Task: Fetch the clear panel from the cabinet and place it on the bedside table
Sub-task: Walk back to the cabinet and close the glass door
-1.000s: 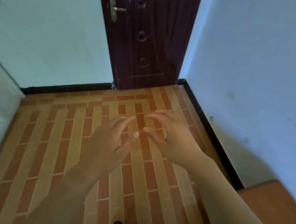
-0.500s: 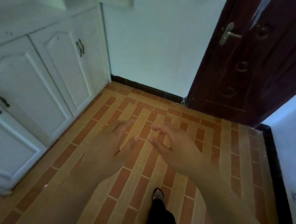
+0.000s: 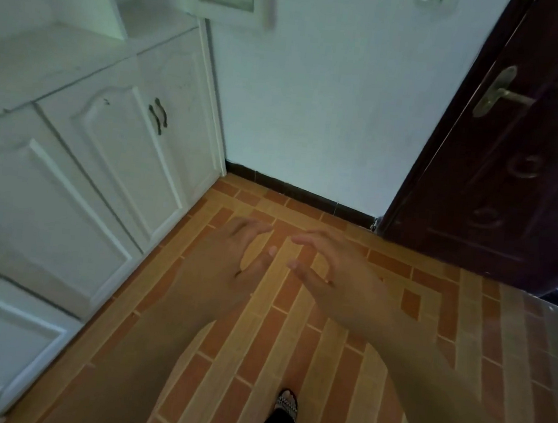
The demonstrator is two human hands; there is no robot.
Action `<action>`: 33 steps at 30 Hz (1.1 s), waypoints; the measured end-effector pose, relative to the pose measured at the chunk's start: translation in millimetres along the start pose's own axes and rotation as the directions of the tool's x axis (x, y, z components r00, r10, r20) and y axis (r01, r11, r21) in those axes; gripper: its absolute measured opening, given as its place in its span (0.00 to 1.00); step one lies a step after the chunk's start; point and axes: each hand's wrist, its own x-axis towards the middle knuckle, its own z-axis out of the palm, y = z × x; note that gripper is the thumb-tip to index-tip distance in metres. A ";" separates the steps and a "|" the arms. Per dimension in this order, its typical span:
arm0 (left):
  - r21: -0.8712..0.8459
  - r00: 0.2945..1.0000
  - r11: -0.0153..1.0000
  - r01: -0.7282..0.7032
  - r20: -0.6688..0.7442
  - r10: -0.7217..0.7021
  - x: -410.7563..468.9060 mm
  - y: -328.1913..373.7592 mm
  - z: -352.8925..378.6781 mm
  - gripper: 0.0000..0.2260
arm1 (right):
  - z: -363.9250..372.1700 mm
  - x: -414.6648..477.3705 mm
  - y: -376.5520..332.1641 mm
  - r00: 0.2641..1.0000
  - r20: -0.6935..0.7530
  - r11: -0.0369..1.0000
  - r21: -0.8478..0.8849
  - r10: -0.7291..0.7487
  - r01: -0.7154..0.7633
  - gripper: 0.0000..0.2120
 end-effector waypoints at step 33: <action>0.084 0.984 0.994 -0.077 -0.156 0.089 588.8 -195.5 -103.8 0.17 | -105.9 598.1 104.2 0.951 -0.300 0.996 0.023 -0.073 0.084 0.21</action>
